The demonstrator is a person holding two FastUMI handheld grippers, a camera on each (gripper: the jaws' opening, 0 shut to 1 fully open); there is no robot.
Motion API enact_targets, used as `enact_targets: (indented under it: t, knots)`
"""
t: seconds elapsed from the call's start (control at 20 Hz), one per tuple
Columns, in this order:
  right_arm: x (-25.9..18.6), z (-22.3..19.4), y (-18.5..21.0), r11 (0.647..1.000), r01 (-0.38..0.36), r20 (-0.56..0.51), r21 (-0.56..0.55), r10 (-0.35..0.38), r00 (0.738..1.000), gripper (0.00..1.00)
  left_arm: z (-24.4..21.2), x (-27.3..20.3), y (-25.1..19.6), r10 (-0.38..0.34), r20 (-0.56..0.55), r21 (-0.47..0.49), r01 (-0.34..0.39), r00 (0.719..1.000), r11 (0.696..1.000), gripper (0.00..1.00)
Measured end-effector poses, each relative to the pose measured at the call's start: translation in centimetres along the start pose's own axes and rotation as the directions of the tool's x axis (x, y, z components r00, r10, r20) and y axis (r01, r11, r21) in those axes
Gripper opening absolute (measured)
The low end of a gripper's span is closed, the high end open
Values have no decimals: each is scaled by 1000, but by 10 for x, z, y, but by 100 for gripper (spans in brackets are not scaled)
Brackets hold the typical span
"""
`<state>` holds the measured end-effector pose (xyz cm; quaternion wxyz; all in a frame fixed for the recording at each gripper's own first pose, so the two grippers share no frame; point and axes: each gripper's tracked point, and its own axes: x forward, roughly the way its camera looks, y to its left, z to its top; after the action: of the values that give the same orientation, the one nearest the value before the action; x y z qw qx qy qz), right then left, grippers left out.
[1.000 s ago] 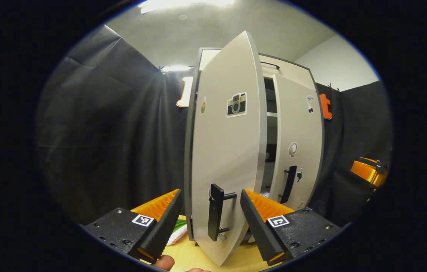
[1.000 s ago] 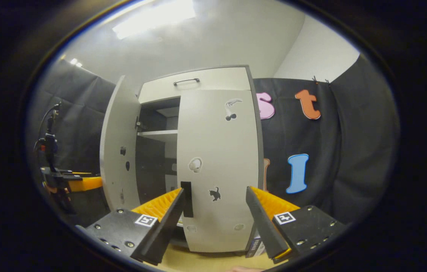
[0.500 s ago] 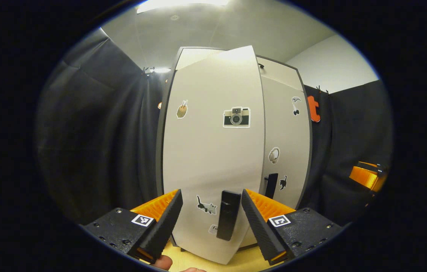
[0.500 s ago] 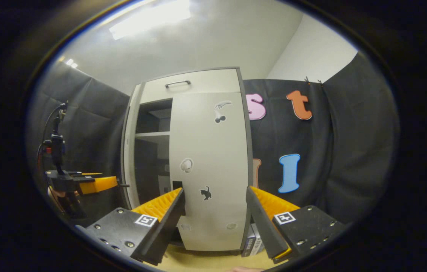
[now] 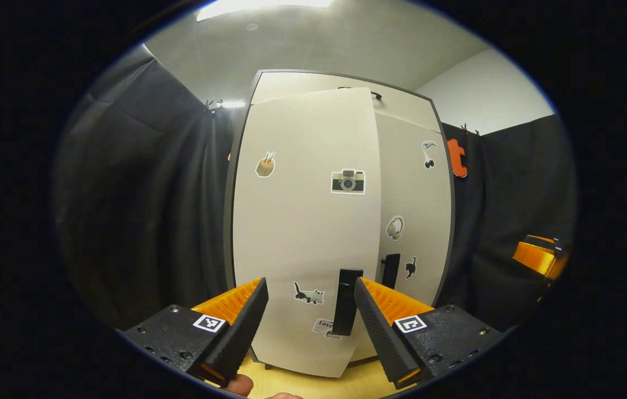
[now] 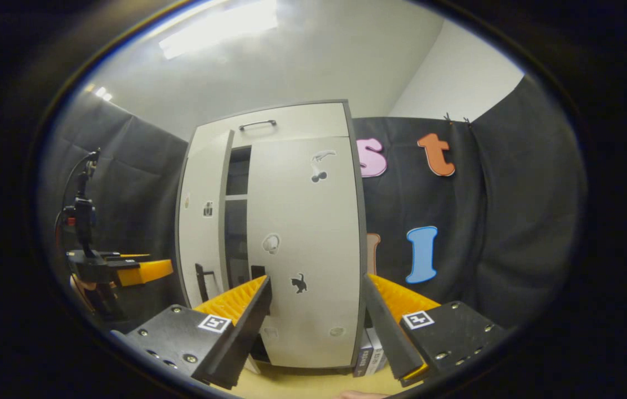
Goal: Grab one shoe with the right hand and put it into the shoe cabinet, grab the other shoe with the left hand and put it into the shoe cabinet; then close the right door with the right hand and the left door with the left hand.
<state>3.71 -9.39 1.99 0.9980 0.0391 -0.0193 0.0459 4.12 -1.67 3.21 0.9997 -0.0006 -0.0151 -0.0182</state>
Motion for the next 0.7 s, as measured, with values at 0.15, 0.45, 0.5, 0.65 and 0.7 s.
enact_targets:
  t: [0.15, 0.45, 0.5, 0.65, 0.7]
  knots:
    - [-1, -1, 1, 1000, -6, -1, 2, 6, 1000, 96, 1, -1, 0, 3, 4, 8, -3, 1000, 1000, 95]
    - [-5, -2, 5, 1000, -17, -5, -1, 17, 1000, 96, 2, -3, 0, 10, 8, 9, -10, 1000, 1000, 95]
    - [-5, -2, 6, 1000, -19, -5, -2, 19, 1000, 92, 2, -3, 0, 11, 6, 11, -11, 1000, 1000, 95]
    - [-7, -2, 9, 1000, -24, -6, -2, 24, 1000, 96, 3, -4, 0, 14, 3, 15, -14, 1000, 1000, 95]
    - [-7, -2, 10, 1000, -26, -7, -2, 26, 1000, 96, 2, -3, 0, 16, 2, 16, -16, 1000, 1000, 95]
